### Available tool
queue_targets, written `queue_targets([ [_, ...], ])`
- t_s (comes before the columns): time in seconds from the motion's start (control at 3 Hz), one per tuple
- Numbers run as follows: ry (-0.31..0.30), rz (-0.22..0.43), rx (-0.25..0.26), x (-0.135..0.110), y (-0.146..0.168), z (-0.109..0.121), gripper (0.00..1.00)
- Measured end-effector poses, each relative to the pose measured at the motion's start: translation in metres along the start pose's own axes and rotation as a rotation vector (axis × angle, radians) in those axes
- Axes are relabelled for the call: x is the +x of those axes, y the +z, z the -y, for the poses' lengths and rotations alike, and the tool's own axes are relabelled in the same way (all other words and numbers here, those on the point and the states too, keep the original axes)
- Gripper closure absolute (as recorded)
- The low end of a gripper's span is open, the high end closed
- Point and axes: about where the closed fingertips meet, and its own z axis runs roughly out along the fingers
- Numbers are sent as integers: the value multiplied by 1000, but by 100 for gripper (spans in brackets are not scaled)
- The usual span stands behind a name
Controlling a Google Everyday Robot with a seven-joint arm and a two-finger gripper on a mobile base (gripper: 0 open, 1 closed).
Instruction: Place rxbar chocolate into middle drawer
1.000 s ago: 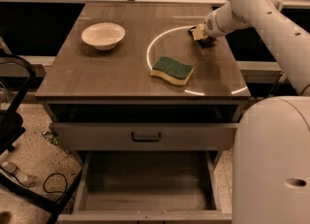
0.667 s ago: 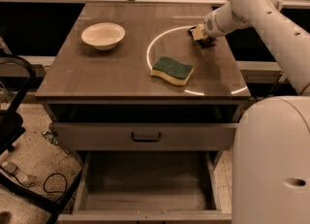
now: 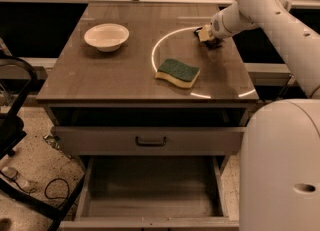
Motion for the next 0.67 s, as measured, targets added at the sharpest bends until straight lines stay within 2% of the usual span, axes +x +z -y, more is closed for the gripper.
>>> queue_targets([
  [0.33,-27,1,56,-3,-45,8,100],
  [0.67,-82,16,166,-10,-130,16,100],
])
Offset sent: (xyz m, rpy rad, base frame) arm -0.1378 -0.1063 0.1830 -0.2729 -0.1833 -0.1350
